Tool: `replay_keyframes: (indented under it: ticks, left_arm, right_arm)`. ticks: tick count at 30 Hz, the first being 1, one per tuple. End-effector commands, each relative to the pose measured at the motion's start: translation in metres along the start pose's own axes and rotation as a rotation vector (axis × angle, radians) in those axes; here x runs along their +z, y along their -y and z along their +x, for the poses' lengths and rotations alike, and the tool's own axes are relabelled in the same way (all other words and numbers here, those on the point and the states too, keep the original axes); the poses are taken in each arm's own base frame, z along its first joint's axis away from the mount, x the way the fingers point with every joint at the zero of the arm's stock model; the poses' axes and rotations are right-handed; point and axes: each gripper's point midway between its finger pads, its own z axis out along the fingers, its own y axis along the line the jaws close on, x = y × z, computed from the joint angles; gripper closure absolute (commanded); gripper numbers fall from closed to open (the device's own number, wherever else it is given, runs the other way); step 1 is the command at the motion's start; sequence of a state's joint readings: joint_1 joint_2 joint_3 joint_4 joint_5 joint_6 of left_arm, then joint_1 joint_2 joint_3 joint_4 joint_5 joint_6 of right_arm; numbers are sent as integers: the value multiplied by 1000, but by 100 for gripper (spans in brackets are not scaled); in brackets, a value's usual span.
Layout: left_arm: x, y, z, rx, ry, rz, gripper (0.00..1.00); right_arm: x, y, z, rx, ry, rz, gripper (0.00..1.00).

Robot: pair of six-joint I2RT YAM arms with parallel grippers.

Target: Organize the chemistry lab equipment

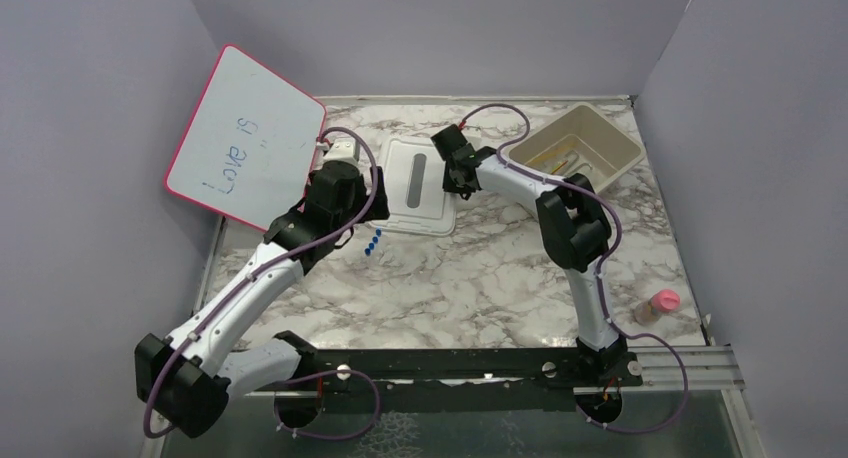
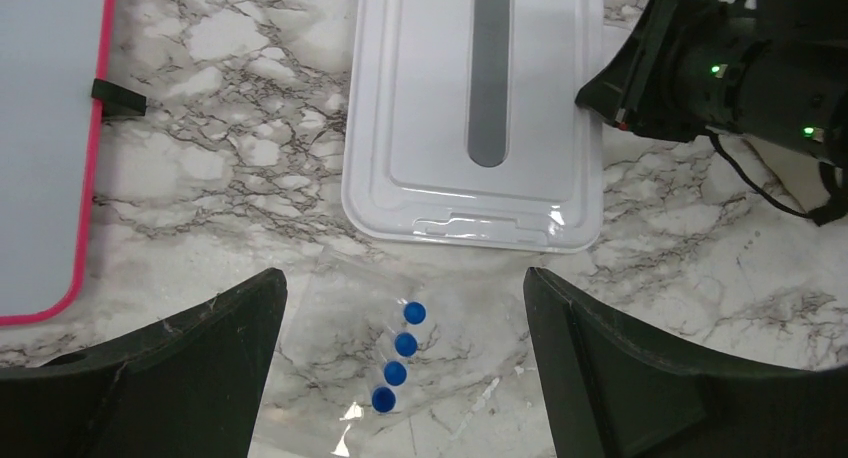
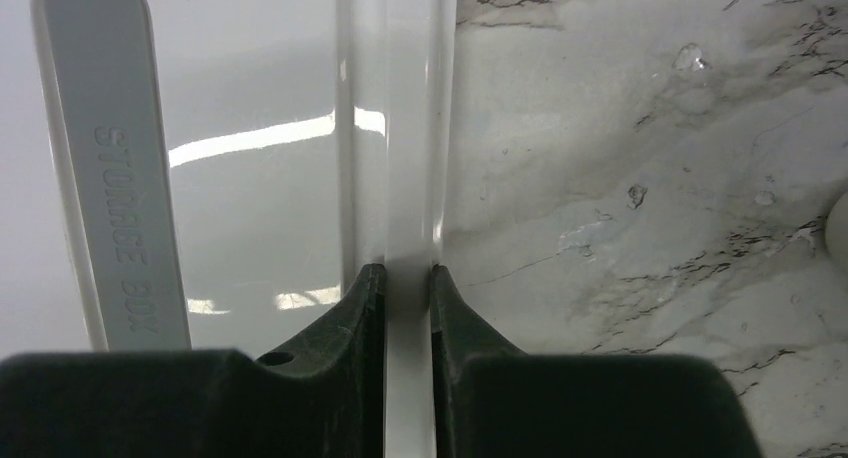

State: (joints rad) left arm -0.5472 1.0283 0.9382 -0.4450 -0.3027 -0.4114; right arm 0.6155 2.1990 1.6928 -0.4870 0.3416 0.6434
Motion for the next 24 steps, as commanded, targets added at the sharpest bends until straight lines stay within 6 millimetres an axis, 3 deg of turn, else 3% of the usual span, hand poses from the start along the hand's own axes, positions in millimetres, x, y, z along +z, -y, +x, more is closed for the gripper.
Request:
replay_keyframes:
  ticks: [1,9,14,24]
  left_arm:
    - [28,16,-18,-45,4,37,9]
    - [97,18,-19,-104,-96,59,9]
    - [135,11,-2,-184,-198,108,9]
    - [166,9,33,-295,-298,174,13]
  right_arm:
    - [-1,23,-24,18,56,33,95]
    - [-5,17,-30,-1,49,-76,95]
    - [-1,16,-25,-9,27,-133,96]
    - [-22,-1,-42,26,60,-384,99]
